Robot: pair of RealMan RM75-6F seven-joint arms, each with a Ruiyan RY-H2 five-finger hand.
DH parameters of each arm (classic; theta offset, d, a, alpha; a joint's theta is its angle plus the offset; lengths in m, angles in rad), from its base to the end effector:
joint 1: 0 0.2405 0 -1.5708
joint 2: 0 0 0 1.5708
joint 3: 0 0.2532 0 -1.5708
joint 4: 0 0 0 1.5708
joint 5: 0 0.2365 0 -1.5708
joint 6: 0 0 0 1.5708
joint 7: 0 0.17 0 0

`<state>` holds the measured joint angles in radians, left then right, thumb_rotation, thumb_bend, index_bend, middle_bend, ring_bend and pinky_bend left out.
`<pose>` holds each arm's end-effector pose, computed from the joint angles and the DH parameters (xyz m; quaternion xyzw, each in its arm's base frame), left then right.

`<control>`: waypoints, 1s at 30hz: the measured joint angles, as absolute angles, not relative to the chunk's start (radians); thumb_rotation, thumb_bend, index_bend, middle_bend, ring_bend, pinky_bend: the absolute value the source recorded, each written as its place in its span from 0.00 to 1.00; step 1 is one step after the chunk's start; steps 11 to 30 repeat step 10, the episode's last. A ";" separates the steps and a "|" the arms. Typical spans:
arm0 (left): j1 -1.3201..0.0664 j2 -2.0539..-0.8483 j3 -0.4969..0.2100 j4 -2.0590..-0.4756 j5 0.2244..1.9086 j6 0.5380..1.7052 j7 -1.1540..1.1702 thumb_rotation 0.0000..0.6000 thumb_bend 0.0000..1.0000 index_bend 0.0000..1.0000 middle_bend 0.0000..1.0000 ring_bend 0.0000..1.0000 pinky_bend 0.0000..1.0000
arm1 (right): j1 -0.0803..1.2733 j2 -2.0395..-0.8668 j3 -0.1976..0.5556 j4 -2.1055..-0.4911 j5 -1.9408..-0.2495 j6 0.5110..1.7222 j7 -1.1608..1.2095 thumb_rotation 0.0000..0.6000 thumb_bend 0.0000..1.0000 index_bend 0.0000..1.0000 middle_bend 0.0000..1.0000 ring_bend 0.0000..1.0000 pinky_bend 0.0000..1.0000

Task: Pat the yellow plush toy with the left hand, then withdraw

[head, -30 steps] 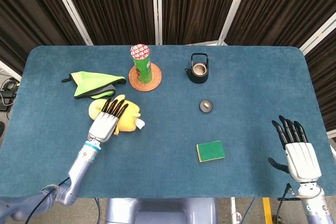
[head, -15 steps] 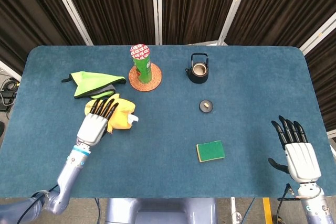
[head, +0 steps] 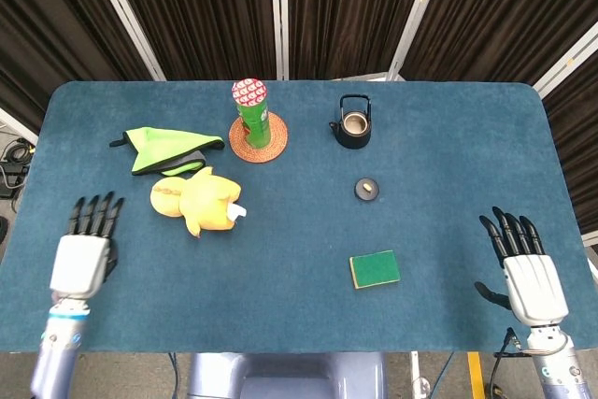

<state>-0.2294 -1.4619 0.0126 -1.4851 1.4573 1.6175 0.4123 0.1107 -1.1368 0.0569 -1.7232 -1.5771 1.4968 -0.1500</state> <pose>-0.2690 0.2331 0.0454 -0.6279 -0.2795 -0.3763 0.6213 -0.2716 -0.2146 0.1165 0.6239 -0.3484 0.4118 0.5655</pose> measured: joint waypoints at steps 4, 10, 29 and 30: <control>-0.172 -1.423 0.016 -1.505 1.441 1.662 0.396 1.00 0.17 0.00 0.00 0.00 0.00 | 0.112 -1.137 0.058 -1.723 -1.576 1.495 -0.149 1.00 0.11 0.00 0.00 0.00 0.00; -0.131 -1.359 0.009 -1.564 1.445 1.694 0.358 1.00 0.15 0.00 0.00 0.00 0.00 | 0.112 -1.138 0.061 -1.718 -1.569 1.493 -0.148 1.00 0.11 0.00 0.00 0.00 0.00; -0.131 -1.359 0.009 -1.564 1.445 1.694 0.358 1.00 0.15 0.00 0.00 0.00 0.00 | 0.112 -1.138 0.061 -1.718 -1.569 1.493 -0.148 1.00 0.11 0.00 0.00 0.00 0.00; -0.131 -1.359 0.009 -1.564 1.445 1.694 0.358 1.00 0.15 0.00 0.00 0.00 0.00 | 0.112 -1.138 0.061 -1.718 -1.569 1.493 -0.148 1.00 0.11 0.00 0.00 0.00 0.00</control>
